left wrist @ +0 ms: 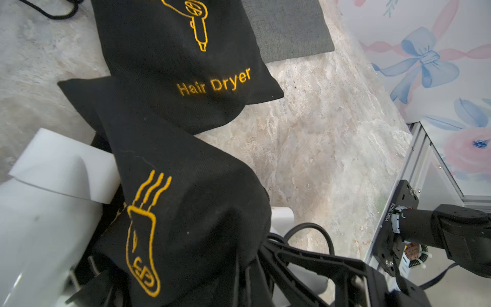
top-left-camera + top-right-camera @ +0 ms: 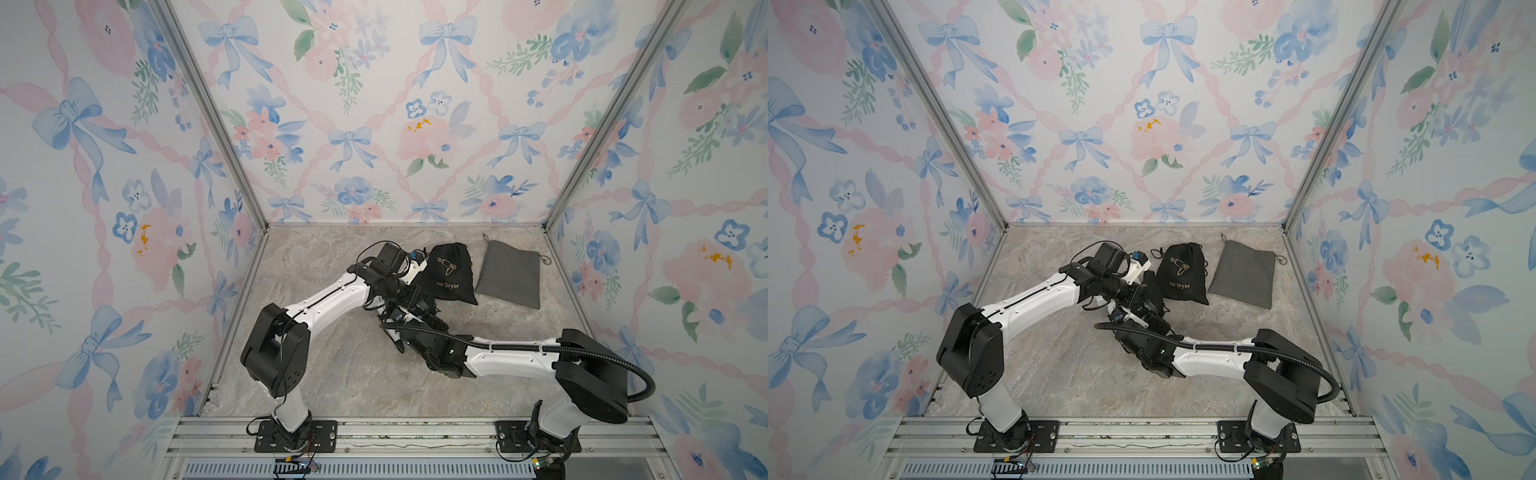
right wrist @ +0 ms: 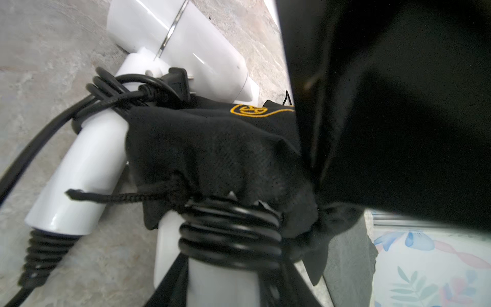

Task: Pack away hair dryers
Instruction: Place the hair dryer in the drawstring bag.

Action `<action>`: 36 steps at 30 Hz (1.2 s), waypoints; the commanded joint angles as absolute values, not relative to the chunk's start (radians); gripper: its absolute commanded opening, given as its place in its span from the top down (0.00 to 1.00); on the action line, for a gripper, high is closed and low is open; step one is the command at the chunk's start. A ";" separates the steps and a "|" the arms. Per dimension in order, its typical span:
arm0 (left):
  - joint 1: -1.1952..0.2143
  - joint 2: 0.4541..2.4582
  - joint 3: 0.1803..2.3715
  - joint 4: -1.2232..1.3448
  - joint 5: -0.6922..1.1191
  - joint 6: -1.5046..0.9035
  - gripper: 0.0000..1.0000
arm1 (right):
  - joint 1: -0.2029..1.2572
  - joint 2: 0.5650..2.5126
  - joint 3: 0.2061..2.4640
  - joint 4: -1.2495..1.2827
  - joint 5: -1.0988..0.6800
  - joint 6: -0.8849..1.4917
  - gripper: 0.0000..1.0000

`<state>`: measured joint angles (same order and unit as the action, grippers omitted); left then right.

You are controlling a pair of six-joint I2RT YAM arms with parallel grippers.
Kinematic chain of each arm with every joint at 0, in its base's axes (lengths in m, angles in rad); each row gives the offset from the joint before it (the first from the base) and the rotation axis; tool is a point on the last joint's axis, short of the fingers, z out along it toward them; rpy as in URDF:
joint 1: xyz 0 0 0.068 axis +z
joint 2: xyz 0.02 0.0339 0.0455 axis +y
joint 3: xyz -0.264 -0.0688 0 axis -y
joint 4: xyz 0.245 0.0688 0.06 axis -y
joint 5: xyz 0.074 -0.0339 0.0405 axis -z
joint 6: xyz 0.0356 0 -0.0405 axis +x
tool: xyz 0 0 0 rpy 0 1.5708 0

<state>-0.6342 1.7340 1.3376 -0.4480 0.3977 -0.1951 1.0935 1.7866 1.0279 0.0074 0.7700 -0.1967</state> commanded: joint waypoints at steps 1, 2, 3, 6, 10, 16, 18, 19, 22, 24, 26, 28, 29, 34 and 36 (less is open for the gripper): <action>-0.636 1.764 1.351 -0.456 0.403 -0.215 0.94 | 1.066 1.813 1.088 0.053 0.781 -0.125 0.66; -0.633 1.769 1.353 -0.456 0.398 -0.216 0.95 | 1.062 1.816 1.086 0.056 0.776 -0.122 0.66; -0.631 1.771 1.354 -0.456 0.395 -0.219 0.95 | 1.060 1.815 1.083 0.057 0.775 -0.120 0.65; -0.618 1.768 1.355 -0.456 0.386 -0.224 0.95 | 1.058 1.793 1.055 0.059 0.768 -0.104 0.61; -0.596 1.760 1.358 -0.456 0.383 -0.226 0.95 | 1.058 1.747 1.008 0.060 0.762 -0.087 0.50; -0.568 1.758 1.374 -0.456 0.388 -0.238 0.95 | 1.058 1.697 0.939 0.088 0.746 -0.056 0.32; -0.568 1.758 1.373 -0.457 0.389 -0.238 0.95 | 1.060 1.690 0.931 0.093 0.736 -0.051 0.26; -0.568 1.758 1.373 -0.456 0.389 -0.238 0.95 | 1.060 1.684 0.928 0.099 0.733 -0.051 0.24; -0.568 1.758 1.369 -0.456 0.390 -0.238 0.95 | 1.060 1.661 0.905 0.124 0.726 -0.045 0.18; -0.570 1.757 1.369 -0.457 0.390 -0.239 0.95 | 1.058 1.613 0.888 0.138 0.717 -0.037 0.17; -0.570 1.757 1.369 -0.456 0.388 -0.238 0.95 | 1.057 1.576 0.870 0.146 0.707 -0.031 0.17; -0.569 1.758 1.371 -0.456 0.388 -0.239 0.95 | 1.057 1.536 0.851 0.144 0.692 -0.023 0.16; -0.569 1.759 1.370 -0.456 0.388 -0.239 0.95 | 1.057 1.511 0.836 0.144 0.683 -0.016 0.17; -0.570 1.760 1.371 -0.456 0.388 -0.238 0.95 | 1.037 1.365 0.746 0.131 0.578 0.044 0.18; -0.570 1.760 1.370 -0.457 0.387 -0.238 0.95 | 1.026 1.305 0.711 0.117 0.516 0.073 0.18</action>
